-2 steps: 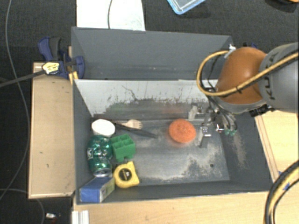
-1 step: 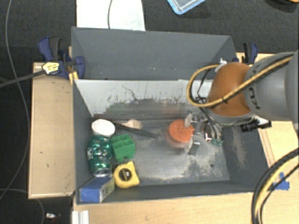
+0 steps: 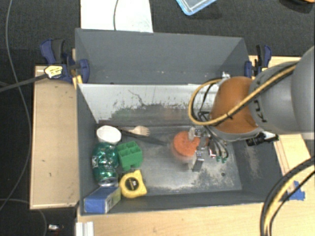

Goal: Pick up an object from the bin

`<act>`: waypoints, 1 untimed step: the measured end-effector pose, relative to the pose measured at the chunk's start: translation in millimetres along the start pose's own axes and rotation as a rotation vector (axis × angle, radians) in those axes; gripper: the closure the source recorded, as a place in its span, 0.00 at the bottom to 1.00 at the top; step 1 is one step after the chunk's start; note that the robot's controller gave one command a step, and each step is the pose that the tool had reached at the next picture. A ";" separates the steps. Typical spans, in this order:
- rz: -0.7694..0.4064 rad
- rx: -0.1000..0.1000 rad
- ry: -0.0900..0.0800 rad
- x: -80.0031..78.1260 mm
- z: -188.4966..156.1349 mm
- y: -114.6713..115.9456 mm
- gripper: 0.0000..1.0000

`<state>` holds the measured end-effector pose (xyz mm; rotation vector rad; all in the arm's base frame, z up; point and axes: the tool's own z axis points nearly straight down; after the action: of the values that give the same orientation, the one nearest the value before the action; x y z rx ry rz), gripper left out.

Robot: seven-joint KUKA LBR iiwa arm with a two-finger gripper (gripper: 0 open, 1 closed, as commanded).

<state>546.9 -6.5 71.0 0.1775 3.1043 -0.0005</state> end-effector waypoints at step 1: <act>0.049 -0.001 0.000 -14.4 -0.1 -3.6 0.00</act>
Offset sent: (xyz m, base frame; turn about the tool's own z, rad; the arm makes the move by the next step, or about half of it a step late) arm 0.0081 -0.0060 -0.0010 0.1385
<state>560.7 -11.7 71.6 0.2539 3.0987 0.0018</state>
